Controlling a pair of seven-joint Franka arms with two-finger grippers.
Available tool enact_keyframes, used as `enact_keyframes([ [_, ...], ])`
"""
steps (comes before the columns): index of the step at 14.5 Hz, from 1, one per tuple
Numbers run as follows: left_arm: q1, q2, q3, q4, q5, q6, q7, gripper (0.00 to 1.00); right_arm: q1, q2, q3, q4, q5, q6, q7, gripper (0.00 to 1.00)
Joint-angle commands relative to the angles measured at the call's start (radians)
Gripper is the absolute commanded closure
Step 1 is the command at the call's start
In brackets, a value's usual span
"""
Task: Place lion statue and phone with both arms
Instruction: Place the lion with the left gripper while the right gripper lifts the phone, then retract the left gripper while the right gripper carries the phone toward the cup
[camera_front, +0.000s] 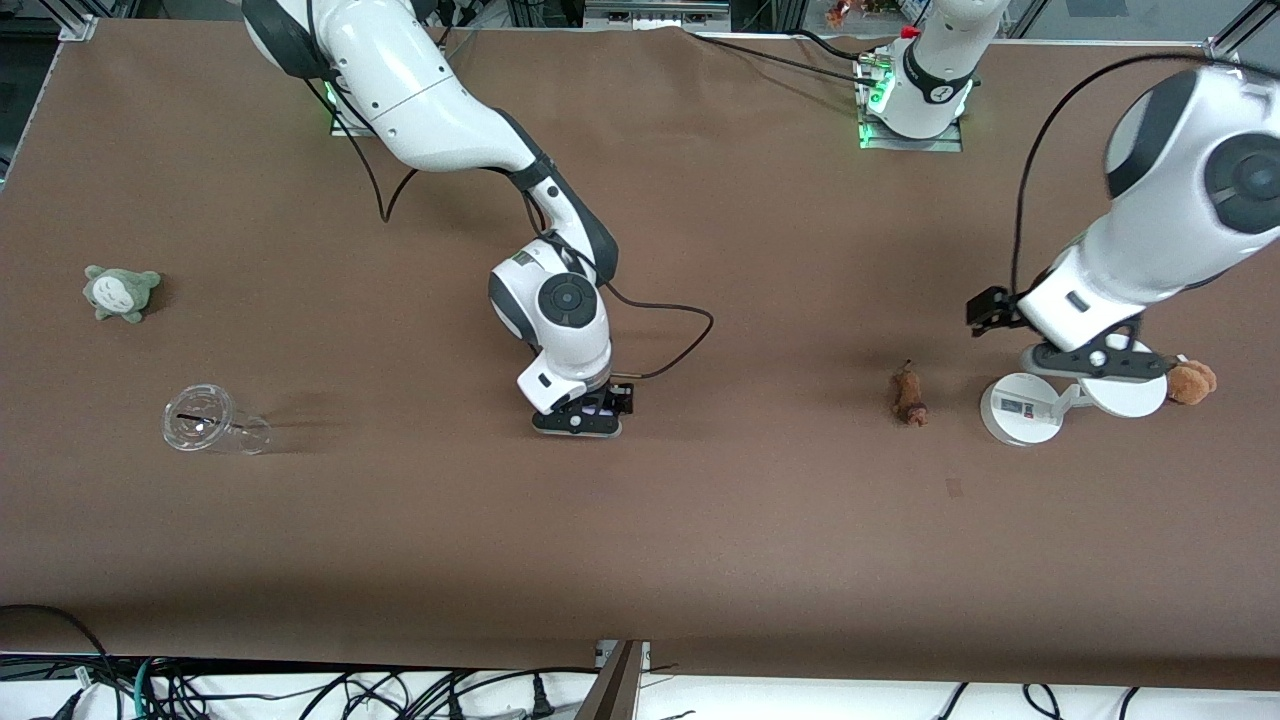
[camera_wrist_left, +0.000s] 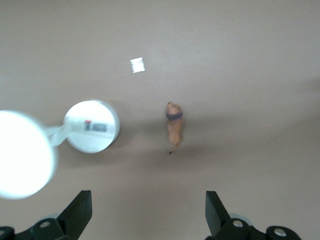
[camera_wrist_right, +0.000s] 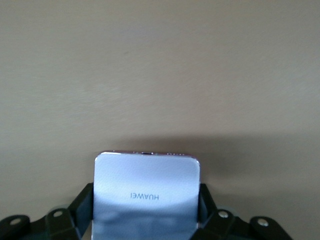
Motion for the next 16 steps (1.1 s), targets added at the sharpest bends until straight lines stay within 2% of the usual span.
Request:
enact_keyframes([
  [1, 0.002, 0.000, -0.038, 0.103, -0.021, -0.124, 0.008, 0.00, -0.119, -0.079, 0.039, 0.011, 0.113, -0.156, -0.264, 0.90],
  [3, 0.001, -0.051, -0.038, 0.113, -0.053, -0.144, 0.012, 0.00, -0.183, -0.152, 0.034, 0.010, 0.166, -0.296, -0.437, 0.90],
  [5, -0.004, -0.117, 0.005, 0.115, -0.109, -0.142, 0.029, 0.00, -0.242, -0.204, 0.031, 0.002, 0.166, -0.387, -0.534, 0.90],
  [6, -0.025, -0.168, 0.077, 0.115, -0.163, -0.136, 0.046, 0.00, -0.266, -0.228, 0.030, -0.016, 0.166, -0.415, -0.582, 0.90],
  [8, -0.158, -0.258, 0.297, 0.107, -0.298, -0.135, 0.066, 0.00, -0.315, -0.294, 0.008, -0.099, 0.154, -0.409, -0.686, 0.90],
  [10, -0.321, -0.297, 0.495, 0.100, -0.338, -0.141, 0.080, 0.00, -0.319, -0.340, -0.070, -0.189, 0.152, -0.361, -0.798, 0.90],
  [13, -0.470, -0.312, 0.687, 0.094, -0.338, -0.156, 0.081, 0.00, -0.320, -0.348, -0.136, -0.294, 0.160, -0.230, -0.883, 0.90],
  [16, -0.608, -0.323, 0.902, 0.080, -0.357, -0.165, 0.170, 0.00, -0.361, -0.339, -0.144, -0.354, 0.163, -0.120, -0.935, 0.90],
])
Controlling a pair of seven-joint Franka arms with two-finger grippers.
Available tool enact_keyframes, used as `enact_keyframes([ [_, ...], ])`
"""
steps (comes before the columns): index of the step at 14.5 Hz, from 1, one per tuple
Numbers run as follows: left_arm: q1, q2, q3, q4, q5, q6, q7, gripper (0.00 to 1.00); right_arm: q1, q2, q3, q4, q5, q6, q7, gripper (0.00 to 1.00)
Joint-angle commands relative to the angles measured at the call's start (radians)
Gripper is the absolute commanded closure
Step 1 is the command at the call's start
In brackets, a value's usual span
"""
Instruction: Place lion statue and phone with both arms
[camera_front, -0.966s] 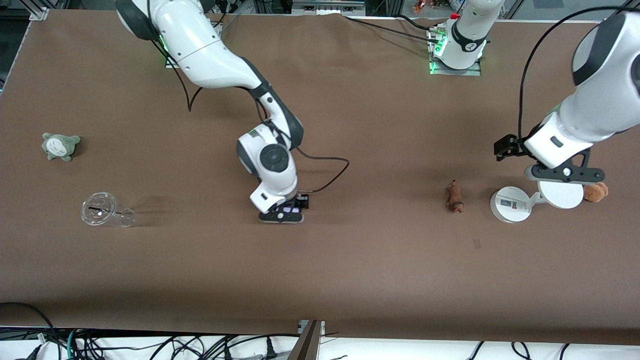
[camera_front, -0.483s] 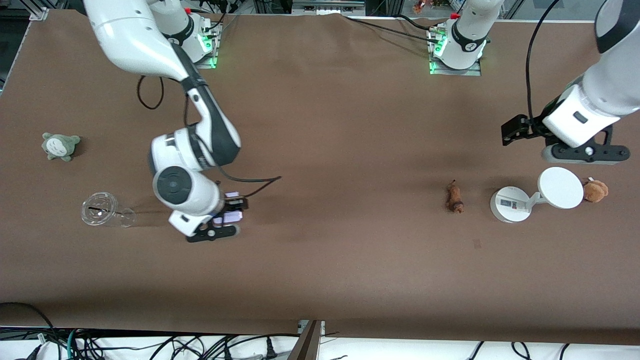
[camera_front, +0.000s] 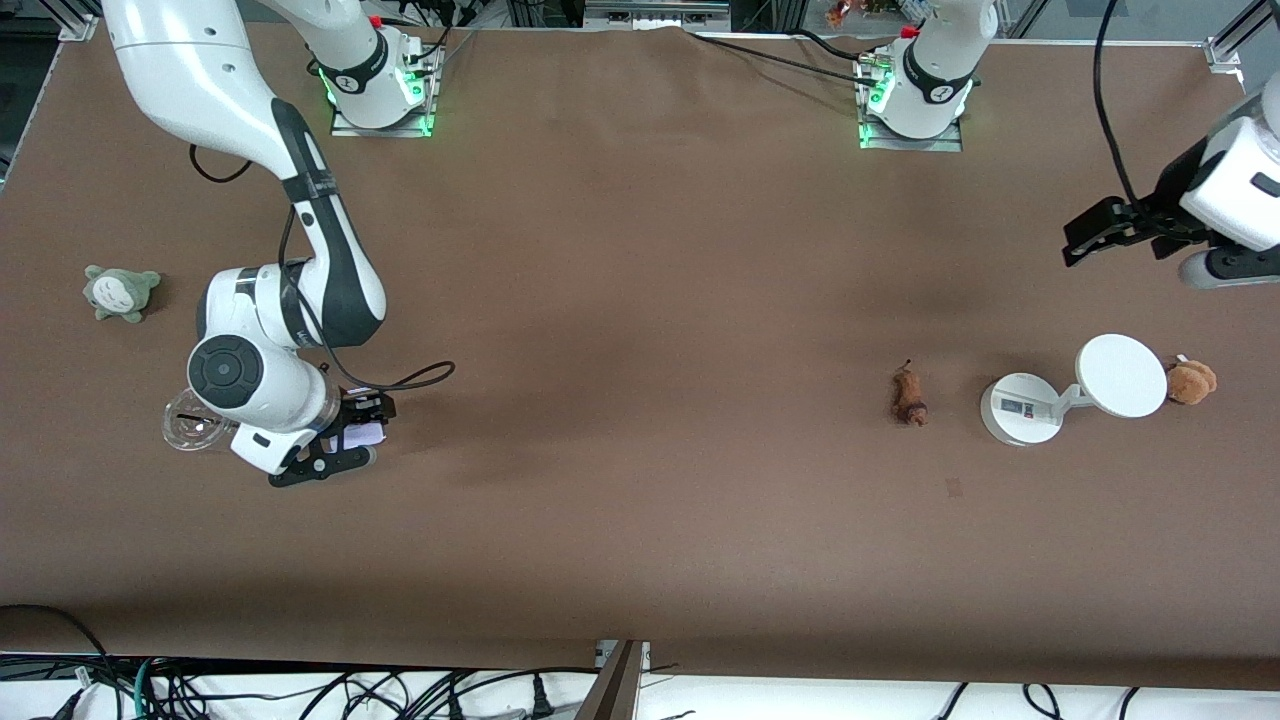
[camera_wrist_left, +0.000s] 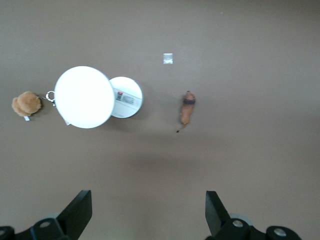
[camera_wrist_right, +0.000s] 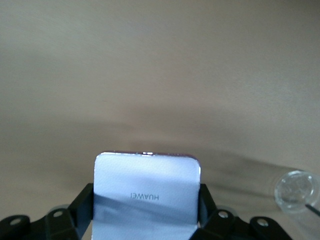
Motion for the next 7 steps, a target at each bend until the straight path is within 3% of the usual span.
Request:
enact_keyframes([
  [1, -0.133, -0.029, 0.201, -0.041, -0.036, -0.008, 0.089, 0.00, -0.040, -0.025, 0.003, -0.065, 0.016, 0.060, -0.054, 0.90],
  [5, -0.355, -0.062, 0.465, -0.119, -0.036, 0.005, 0.100, 0.00, -0.082, 0.017, 0.005, -0.065, 0.016, 0.138, -0.085, 0.90],
  [7, -0.393, -0.069, 0.498, -0.127, -0.036, 0.003, 0.098, 0.00, -0.083, 0.023, 0.006, -0.065, 0.022, 0.149, -0.083, 0.90],
])
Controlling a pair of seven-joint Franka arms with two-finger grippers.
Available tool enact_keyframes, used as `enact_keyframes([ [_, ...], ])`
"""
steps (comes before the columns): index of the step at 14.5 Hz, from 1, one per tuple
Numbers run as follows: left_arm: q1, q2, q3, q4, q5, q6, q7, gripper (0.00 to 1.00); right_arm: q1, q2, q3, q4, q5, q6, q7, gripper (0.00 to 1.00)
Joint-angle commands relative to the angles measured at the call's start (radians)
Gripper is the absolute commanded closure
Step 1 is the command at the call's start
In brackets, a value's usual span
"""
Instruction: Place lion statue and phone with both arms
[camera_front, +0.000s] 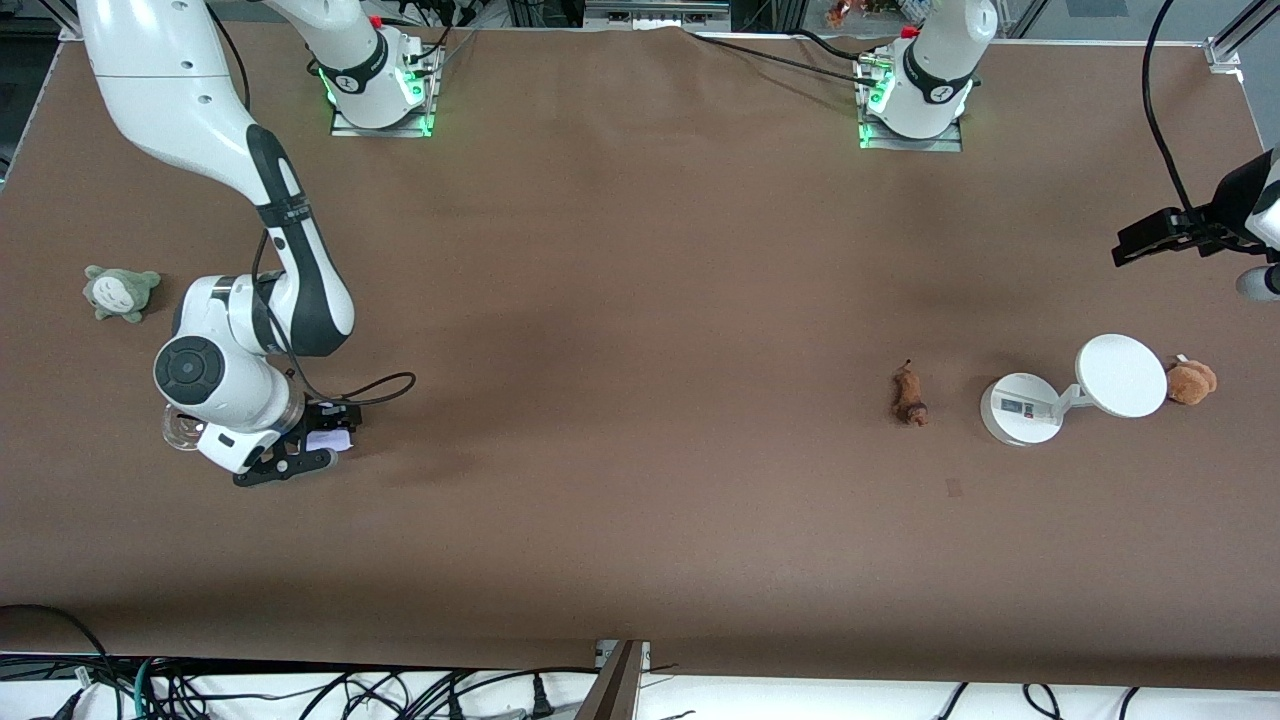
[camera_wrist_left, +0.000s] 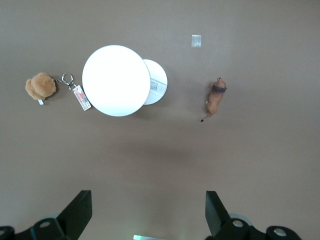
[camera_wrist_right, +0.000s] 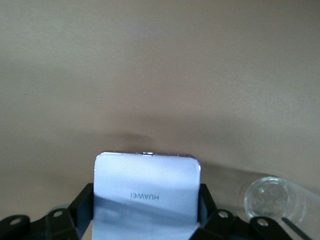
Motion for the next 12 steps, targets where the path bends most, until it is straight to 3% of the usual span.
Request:
enact_keyframes([
  [1, -0.060, -0.050, 0.049, -0.040, -0.021, 0.003, 0.015, 0.00, -0.009, 0.001, 0.011, -0.014, 0.023, 0.035, -0.022, 0.90],
  [9, -0.071, -0.033, 0.014, -0.003, -0.006, 0.009, 0.002, 0.00, -0.023, 0.056, 0.014, -0.015, 0.030, 0.105, -0.022, 0.86],
  [11, -0.071, -0.024, 0.015, 0.006, -0.009, 0.009, 0.007, 0.00, -0.026, 0.062, 0.014, -0.014, 0.030, 0.111, -0.023, 0.74],
  [12, -0.073, 0.002, 0.015, 0.039, -0.014, 0.009, 0.005, 0.00, -0.030, 0.067, 0.014, -0.015, 0.030, 0.114, -0.022, 0.63],
])
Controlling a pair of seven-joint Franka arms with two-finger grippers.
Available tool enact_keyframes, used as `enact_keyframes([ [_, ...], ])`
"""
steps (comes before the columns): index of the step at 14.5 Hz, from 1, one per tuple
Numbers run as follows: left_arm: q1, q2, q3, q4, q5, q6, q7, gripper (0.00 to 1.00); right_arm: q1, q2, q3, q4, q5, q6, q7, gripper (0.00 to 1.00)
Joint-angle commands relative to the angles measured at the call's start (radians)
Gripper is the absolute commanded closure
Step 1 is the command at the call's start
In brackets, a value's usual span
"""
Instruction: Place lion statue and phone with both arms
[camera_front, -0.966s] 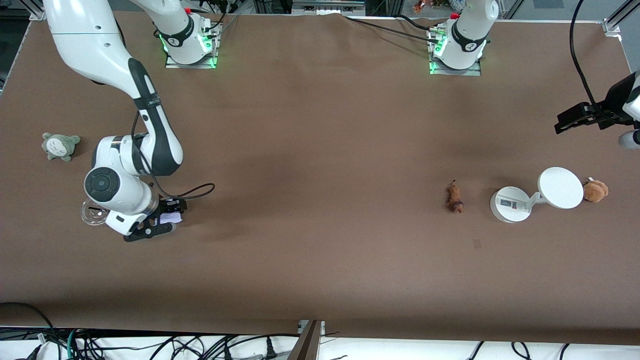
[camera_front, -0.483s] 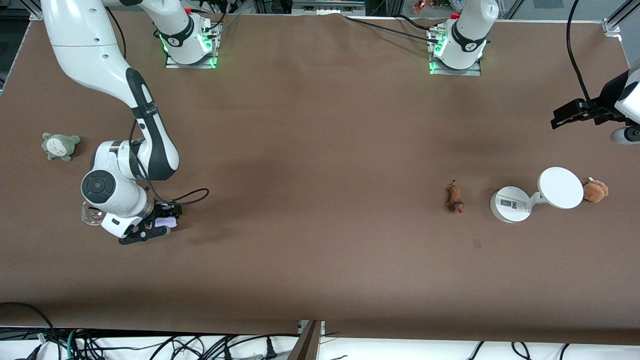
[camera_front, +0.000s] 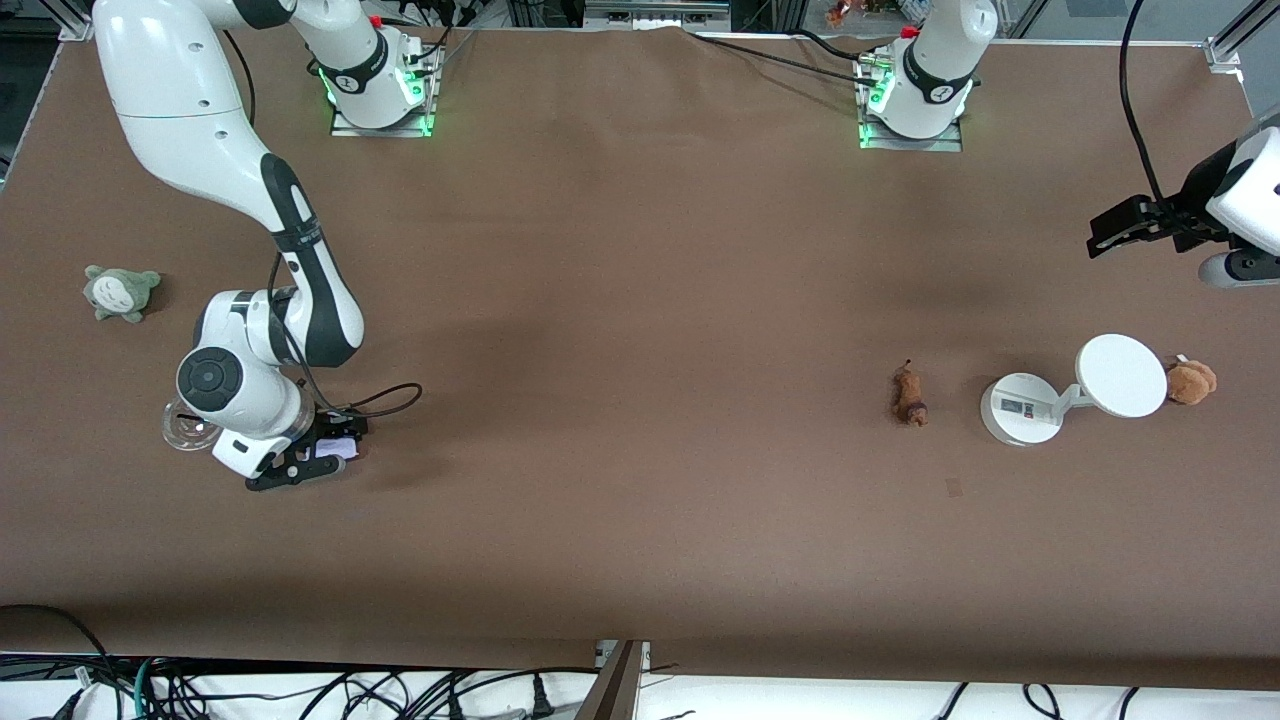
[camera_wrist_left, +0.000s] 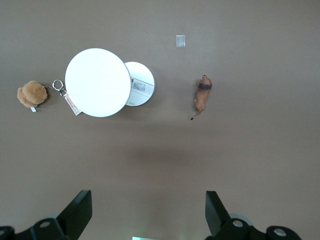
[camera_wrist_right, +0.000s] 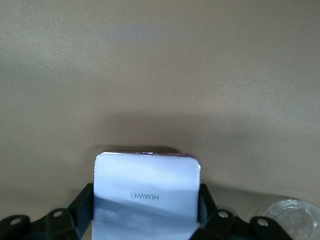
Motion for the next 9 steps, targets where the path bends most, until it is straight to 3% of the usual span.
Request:
enact_keyframes([
  [1, -0.006, 0.047, 0.004, 0.076, -0.014, -0.003, 0.003, 0.00, -0.019, -0.005, 0.011, -0.014, 0.024, 0.021, -0.021, 0.28],
  [4, -0.005, 0.058, 0.004, 0.107, -0.018, -0.006, 0.006, 0.00, -0.023, -0.008, 0.011, -0.014, 0.024, 0.017, -0.014, 0.00],
  [9, -0.008, 0.055, -0.010, 0.105, -0.020, -0.012, 0.003, 0.00, -0.023, -0.130, 0.013, -0.009, 0.026, -0.182, 0.003, 0.00],
])
